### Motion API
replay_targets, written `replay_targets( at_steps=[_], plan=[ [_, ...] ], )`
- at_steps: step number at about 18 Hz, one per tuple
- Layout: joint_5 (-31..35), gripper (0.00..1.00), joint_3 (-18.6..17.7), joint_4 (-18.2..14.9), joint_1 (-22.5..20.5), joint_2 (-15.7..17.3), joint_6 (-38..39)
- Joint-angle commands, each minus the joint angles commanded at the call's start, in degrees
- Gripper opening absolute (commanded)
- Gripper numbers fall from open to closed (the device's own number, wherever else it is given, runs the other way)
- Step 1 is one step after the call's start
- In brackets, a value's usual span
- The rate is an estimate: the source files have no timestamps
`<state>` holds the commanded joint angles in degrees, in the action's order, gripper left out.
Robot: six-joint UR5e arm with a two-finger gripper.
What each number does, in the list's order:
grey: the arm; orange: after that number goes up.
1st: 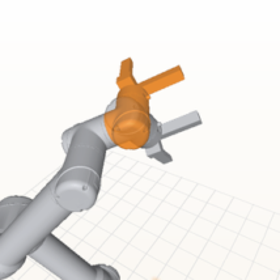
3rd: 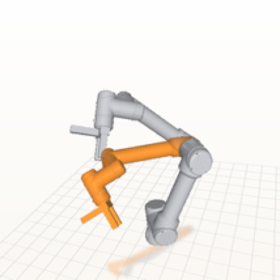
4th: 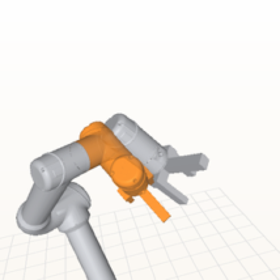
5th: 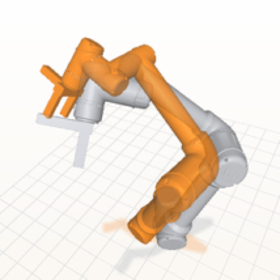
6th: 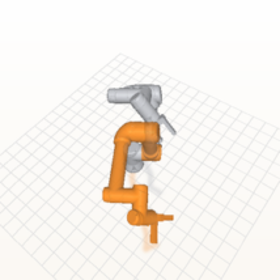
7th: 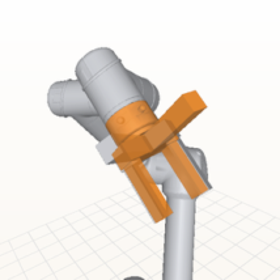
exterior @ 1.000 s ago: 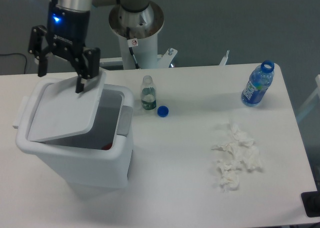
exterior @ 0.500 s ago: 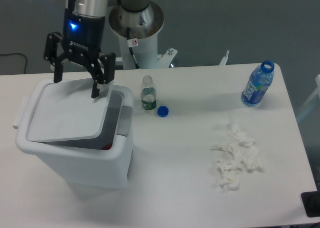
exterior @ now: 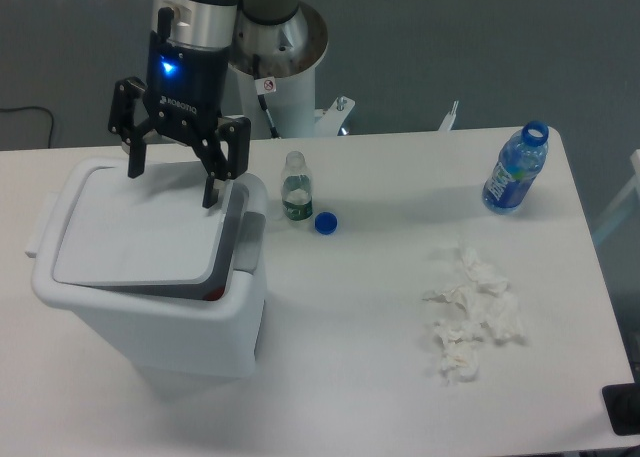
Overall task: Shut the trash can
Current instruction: 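Press the gripper down on the lid to seat it shut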
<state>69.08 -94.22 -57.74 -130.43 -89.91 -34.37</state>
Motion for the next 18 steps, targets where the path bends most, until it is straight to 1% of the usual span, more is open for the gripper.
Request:
replay_targets(
  at_steps=[8,18],
  plan=[
    [0.0,1.00,0.0,-0.1,-1.3,-0.4,0.0],
    [-0.1,1.00,-0.4,-0.1,-1.3,-0.9,0.2]
  ],
)
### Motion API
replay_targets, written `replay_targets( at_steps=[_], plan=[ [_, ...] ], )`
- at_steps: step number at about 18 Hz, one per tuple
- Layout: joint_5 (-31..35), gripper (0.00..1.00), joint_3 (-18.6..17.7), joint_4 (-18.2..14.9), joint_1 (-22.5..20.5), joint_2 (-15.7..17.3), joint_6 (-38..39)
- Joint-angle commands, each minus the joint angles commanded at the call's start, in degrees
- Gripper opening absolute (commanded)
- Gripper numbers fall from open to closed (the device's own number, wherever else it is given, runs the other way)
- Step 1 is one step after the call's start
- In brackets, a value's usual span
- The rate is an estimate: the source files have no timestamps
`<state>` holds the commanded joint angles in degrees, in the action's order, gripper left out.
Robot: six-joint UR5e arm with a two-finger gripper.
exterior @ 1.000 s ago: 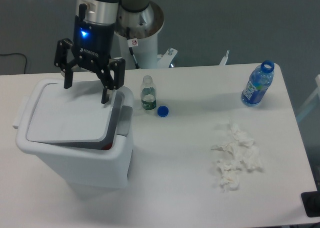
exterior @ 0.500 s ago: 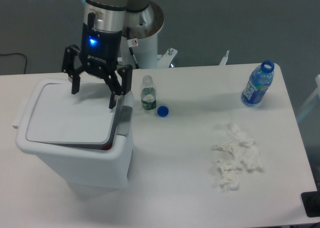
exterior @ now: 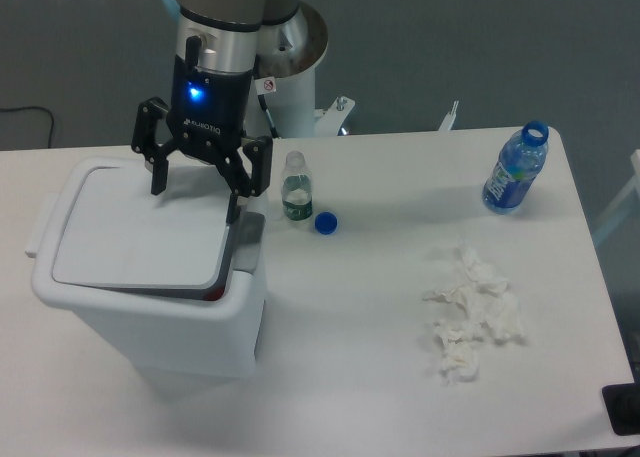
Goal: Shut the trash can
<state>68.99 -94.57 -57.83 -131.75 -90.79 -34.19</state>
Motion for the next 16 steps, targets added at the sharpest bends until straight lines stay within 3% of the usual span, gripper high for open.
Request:
replay_targets(
  at_steps=[16],
  plan=[
    [4.1,1.00,1.1,1.8,-2.4,-1.0,-0.1]
  ],
)
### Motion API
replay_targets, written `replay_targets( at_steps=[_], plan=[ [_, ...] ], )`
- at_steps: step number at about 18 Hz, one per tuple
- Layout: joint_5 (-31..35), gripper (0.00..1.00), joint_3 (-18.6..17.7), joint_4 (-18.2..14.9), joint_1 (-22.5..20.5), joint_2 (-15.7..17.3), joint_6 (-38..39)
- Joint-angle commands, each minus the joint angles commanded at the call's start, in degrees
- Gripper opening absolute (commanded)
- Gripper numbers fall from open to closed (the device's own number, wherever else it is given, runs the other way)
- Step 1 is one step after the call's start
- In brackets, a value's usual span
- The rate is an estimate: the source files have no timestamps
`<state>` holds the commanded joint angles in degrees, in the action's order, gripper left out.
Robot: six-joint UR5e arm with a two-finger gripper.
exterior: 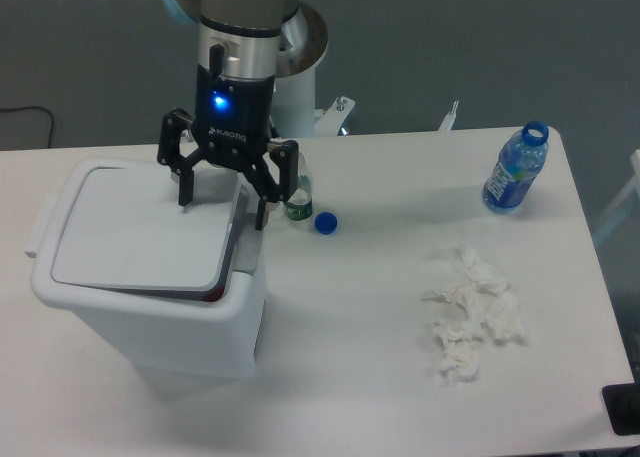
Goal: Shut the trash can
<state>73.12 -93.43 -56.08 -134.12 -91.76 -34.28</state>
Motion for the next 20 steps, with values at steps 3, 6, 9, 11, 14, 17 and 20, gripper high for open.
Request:
replay_targets(
  at_steps=[3,6,9,11,14,17,20],
  plan=[
    [1.5,1.00,-0.1,-0.1,0.1,-0.2,0.0],
    [1.6,1.00,-0.1,0.2,0.1,-0.6,0.1],
    [1.6,1.00,0.0,0.4,0.1,-1.2,0.1],
    [1.6,1.00,0.0,1.0,0.1,-1.4,0.1],
    [1.6,1.00,0.0,1.2,0.1,-1.6,0.1],
    [1.6,1.00,0.1,1.5,0.1,-1.9,0.0],
    [1.6,1.00,0.3,1.5,0.1,-2.5,0.0]
  ],
)
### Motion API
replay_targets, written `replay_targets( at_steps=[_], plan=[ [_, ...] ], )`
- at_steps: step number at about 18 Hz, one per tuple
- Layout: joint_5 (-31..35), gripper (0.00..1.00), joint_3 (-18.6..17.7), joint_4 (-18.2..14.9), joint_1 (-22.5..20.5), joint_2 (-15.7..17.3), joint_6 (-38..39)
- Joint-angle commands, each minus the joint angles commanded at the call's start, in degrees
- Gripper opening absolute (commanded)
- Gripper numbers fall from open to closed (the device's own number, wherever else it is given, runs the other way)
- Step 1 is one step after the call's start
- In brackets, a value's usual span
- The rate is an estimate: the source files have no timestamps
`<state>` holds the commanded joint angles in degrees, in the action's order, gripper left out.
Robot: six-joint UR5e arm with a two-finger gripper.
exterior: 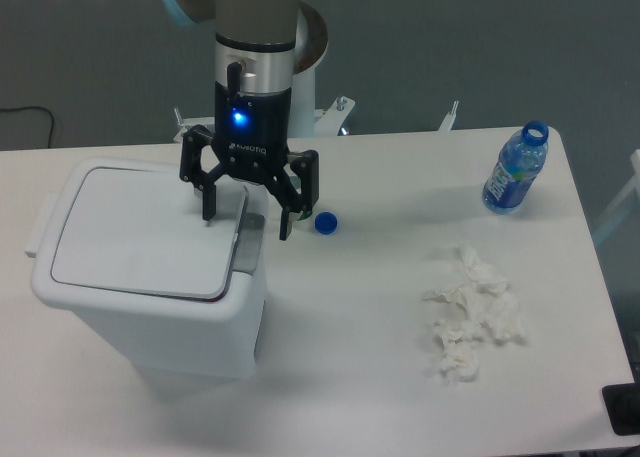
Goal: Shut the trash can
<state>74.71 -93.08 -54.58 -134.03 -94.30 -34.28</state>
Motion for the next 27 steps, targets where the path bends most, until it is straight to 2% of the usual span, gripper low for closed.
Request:
replay_targets(
  at_steps=[9,27],
  plan=[
    [0.0,1.00,1.8,0.1,0.0,-1.3,0.3],
    [0.1,1.00,2.3,1.9,0.0,-3.0,0.1]
  ],
)
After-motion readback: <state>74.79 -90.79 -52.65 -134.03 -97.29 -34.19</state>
